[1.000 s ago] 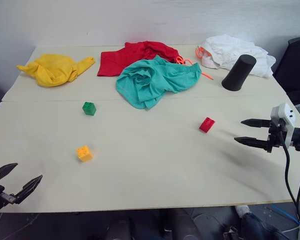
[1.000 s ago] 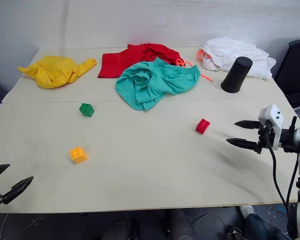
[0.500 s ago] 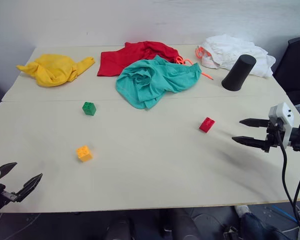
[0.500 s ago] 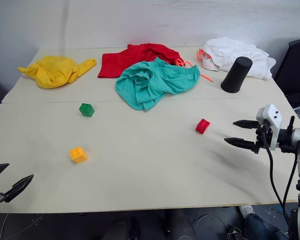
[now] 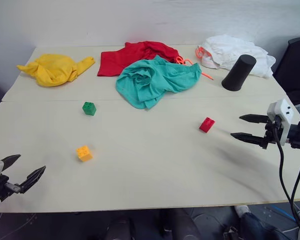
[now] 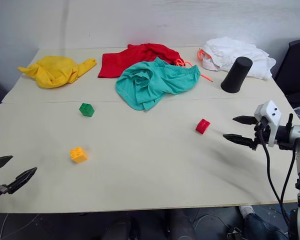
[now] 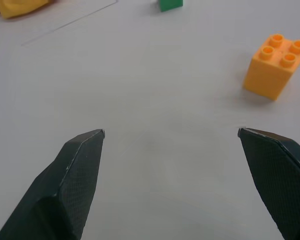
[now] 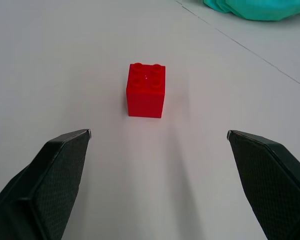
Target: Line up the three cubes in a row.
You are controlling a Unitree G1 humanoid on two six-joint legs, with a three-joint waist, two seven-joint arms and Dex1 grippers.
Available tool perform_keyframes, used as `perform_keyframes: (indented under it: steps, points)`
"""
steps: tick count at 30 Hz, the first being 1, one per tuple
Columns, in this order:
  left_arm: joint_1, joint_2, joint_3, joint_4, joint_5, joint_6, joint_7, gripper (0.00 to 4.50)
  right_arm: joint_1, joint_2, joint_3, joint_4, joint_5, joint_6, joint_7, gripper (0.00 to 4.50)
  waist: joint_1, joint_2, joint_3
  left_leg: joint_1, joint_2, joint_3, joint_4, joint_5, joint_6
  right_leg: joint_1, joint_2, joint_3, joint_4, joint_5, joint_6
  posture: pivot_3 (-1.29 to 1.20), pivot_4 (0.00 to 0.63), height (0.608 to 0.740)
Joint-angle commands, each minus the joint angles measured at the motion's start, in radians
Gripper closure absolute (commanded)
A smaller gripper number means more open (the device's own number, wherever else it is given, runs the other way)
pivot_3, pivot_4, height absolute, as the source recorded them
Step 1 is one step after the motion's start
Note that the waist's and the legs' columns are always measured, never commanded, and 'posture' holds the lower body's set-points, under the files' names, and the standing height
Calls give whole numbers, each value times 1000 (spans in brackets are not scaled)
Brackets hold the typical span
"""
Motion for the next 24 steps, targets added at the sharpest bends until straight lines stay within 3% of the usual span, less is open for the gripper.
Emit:
perform_keyframes:
  steps: [1,6,10,19,22,24]
  points:
    - [-65,83,-48,-170,-169,131,-36,7,-60,24,14,-49,11,24,-2,0,2,0,0,0,0,0,0,0,0,0,0,0,1,0,0,0,150,740]
    - [-250,239,-181,-244,-369,266,-126,7,-142,82,103,-16,-48,30,-2,0,3,1,0,0,0,0,1,1,-2,0,0,0,2,0,0,0,150,740]
    - [-476,331,-344,-230,-430,309,-173,7,-214,141,156,87,-114,5,-53,0,0,1,1,-1,0,0,1,1,-2,-1,1,0,2,0,0,0,150,740]
    - [-788,306,-577,-169,-399,324,-186,7,-269,239,205,249,-214,-73,-149,0,-5,2,1,-1,0,0,3,2,-3,-1,3,1,3,0,0,0,150,740]
    - [-816,299,-603,-168,-383,322,-194,0,-268,250,195,265,-209,-91,-145,607,-10,2,1,-2,0,0,3,2,-3,-1,3,1,3,0,0,0,150,740]
    - [-820,300,-609,-167,-373,318,-204,0,-259,251,193,258,-202,-95,-125,1266,-12,2,1,-2,0,0,3,2,-3,-1,3,1,4,0,0,0,150,740]
